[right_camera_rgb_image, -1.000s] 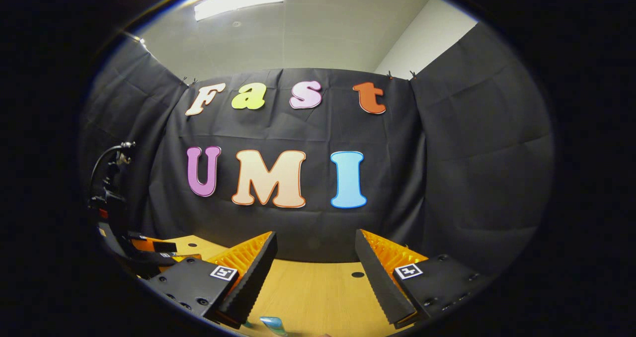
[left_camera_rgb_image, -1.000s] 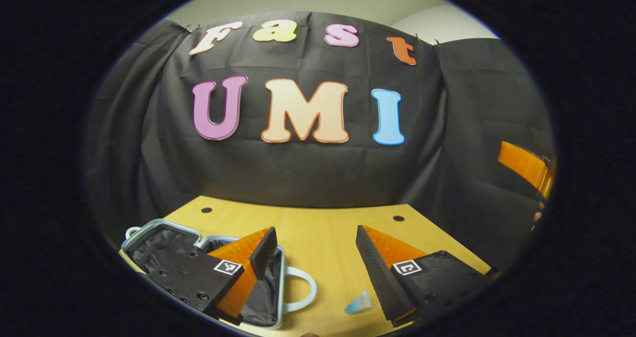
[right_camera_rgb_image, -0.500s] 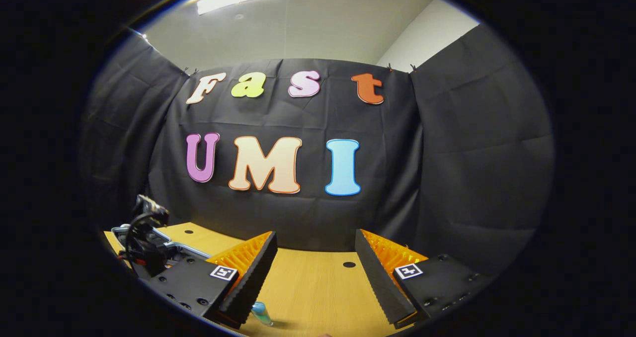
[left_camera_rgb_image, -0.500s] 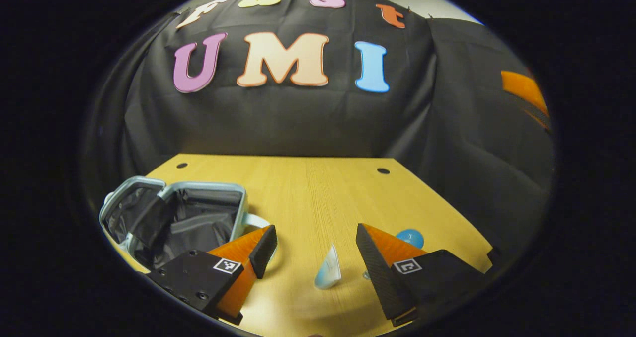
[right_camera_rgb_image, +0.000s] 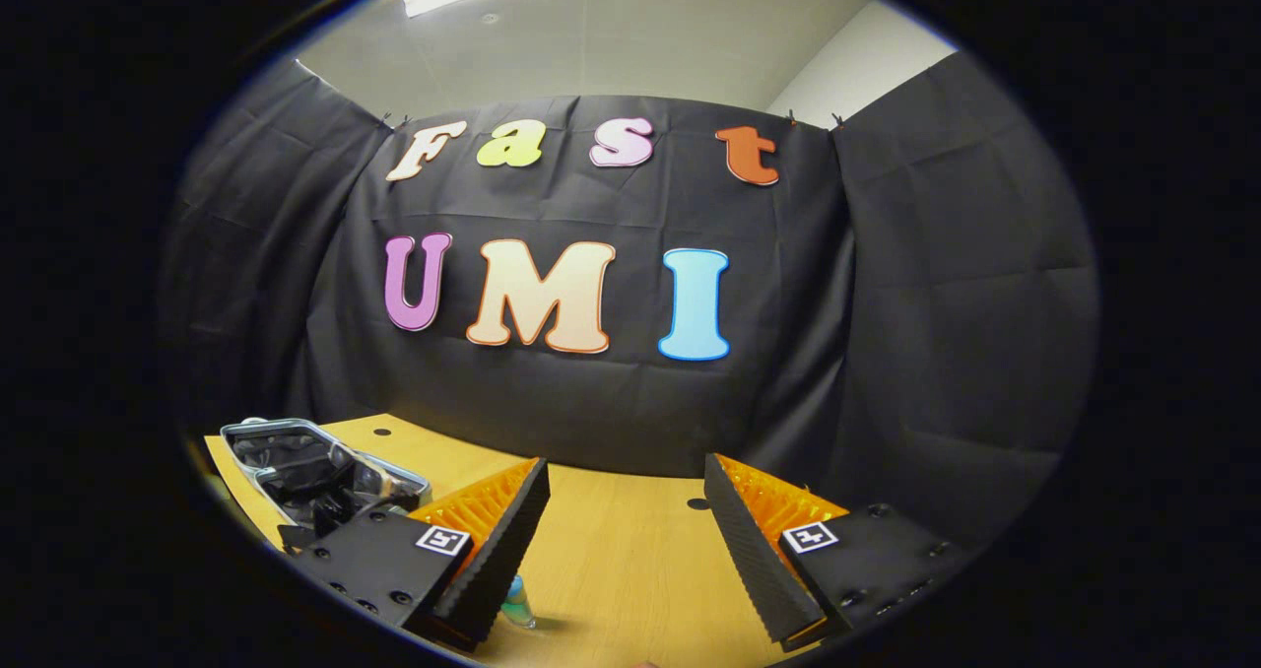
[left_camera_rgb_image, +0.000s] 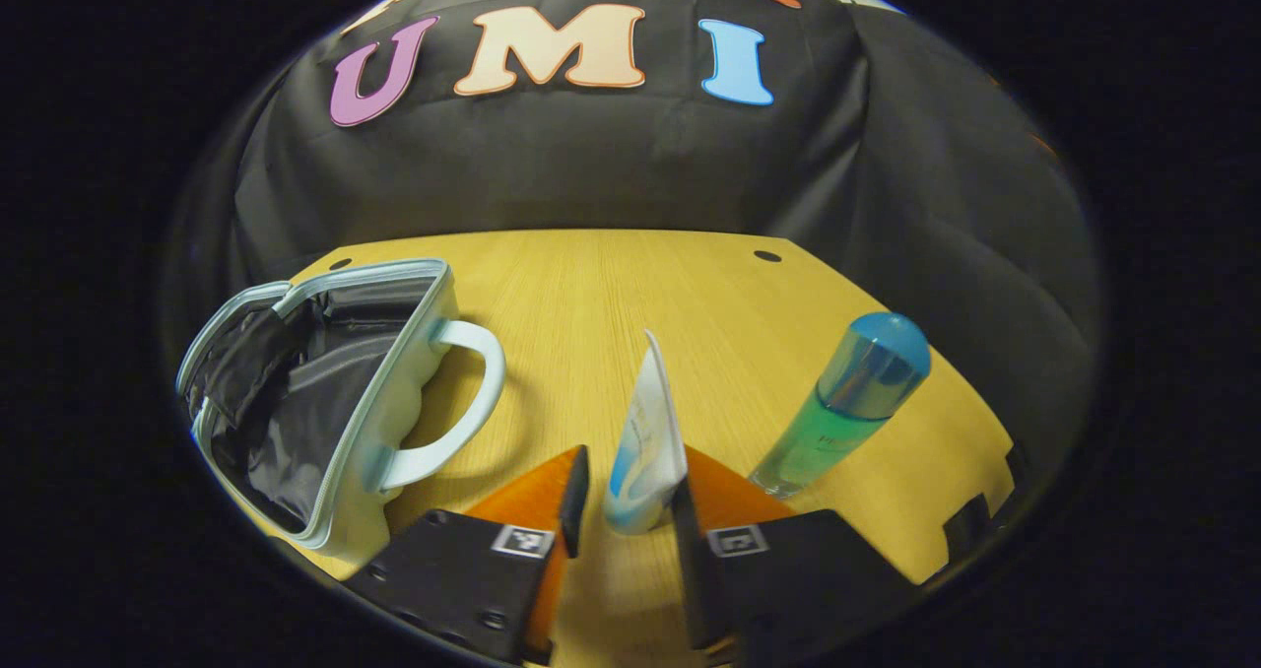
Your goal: First open the suitcase, pack the skin care products into it, and then close the suitcase.
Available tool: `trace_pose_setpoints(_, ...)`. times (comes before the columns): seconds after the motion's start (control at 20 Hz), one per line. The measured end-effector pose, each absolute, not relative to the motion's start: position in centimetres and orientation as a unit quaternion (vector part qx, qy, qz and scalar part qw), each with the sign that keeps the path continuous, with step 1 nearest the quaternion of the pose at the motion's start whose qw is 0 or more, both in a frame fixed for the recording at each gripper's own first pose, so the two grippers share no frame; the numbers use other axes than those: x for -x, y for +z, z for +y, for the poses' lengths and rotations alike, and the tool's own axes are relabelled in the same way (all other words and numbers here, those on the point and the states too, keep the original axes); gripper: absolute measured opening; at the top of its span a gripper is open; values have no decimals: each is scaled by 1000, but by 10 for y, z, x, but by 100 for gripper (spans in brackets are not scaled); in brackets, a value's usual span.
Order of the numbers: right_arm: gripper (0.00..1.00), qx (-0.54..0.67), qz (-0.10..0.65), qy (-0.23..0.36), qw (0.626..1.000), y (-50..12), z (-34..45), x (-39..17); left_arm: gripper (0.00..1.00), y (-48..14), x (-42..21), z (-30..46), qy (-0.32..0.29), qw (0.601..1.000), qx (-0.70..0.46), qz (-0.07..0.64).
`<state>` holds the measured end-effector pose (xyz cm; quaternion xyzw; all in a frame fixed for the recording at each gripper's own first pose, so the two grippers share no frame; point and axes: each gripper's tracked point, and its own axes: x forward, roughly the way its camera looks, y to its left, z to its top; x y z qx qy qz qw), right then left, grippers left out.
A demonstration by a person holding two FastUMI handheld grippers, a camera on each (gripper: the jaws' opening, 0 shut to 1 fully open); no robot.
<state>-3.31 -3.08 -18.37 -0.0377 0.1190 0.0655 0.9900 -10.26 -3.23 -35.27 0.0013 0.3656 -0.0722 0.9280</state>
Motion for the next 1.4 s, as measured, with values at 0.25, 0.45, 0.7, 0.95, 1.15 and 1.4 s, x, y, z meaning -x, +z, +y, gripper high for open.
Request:
trace_pose_setpoints(0.25,99,16,145,86,986,-208,-6,27,19,-336,100,-30,-94,925,1,368)
trace_pose_setpoints(0.45,99,8,183,100,978,-252,20,26,23,-285,91,-16,-101,933,12,345)
trace_pose_setpoints(0.7,99,8,247,123,961,-324,53,44,23,-232,82,9,-103,942,2,320)
trace_pose_setpoints(0.95,99,29,301,126,945,-386,59,66,23,-204,79,30,-96,946,0,310)
trace_pose_setpoints(1.15,91,35,336,125,933,-421,56,83,23,-194,83,49,-86,946,-7,312)
trace_pose_setpoints(1.4,59,32,333,121,935,-424,59,83,23,-190,91,78,-59,946,-13,318)
